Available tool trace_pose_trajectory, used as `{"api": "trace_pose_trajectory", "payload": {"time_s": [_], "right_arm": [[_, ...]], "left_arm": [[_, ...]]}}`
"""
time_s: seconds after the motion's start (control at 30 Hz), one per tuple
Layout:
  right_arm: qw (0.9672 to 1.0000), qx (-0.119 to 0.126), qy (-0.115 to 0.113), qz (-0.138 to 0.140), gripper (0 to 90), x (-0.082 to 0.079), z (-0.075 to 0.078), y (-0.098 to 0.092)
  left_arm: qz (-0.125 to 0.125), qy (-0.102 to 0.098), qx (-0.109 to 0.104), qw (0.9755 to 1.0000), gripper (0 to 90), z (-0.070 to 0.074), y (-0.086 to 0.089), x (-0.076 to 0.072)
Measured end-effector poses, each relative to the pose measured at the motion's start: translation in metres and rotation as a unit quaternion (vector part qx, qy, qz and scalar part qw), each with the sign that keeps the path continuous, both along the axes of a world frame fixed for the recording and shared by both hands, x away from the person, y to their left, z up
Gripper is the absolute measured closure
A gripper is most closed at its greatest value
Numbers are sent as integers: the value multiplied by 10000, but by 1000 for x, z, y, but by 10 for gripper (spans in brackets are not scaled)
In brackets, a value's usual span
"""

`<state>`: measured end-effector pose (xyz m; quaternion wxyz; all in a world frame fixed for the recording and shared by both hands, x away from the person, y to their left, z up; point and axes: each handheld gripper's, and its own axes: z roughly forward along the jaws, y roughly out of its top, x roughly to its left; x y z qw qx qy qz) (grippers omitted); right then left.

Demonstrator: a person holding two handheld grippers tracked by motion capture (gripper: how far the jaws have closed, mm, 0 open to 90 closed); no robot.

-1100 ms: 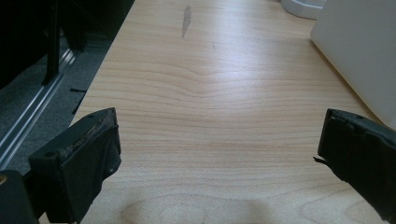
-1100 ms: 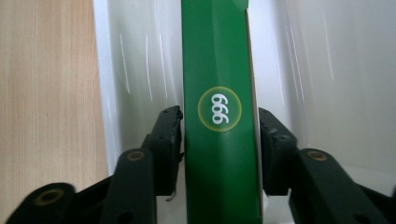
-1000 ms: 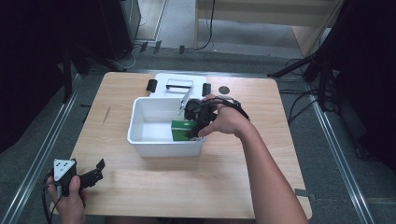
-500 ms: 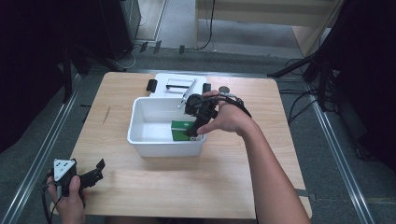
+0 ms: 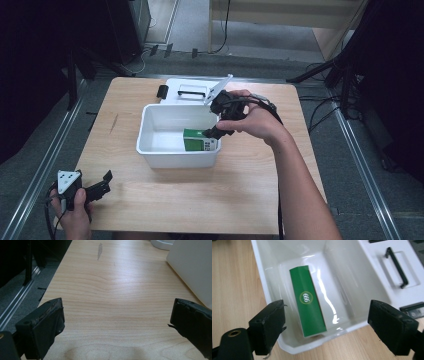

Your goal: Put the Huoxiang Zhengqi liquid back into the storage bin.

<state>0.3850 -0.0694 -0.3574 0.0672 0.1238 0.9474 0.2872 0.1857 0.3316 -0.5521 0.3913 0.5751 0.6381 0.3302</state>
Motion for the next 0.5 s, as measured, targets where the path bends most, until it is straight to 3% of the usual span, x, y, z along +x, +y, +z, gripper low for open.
{"api": "trace_pose_trajectory", "payload": {"time_s": [0.2, 0.43, 0.5], "right_arm": [[9969, 593, -35, -521, 142, 0, 7, -29], [9928, 740, -108, -932, 142, -2, -1, -52], [9898, 842, -136, -1143, 143, -2, -5, -64]], "left_arm": [[1, -2, 10, 10000, 0, 0, 0, 0], [7, -2, 20, 10000, 0, 0, -1, 0], [5, 1, 9, 10000, 0, 0, -1, 0]]}}
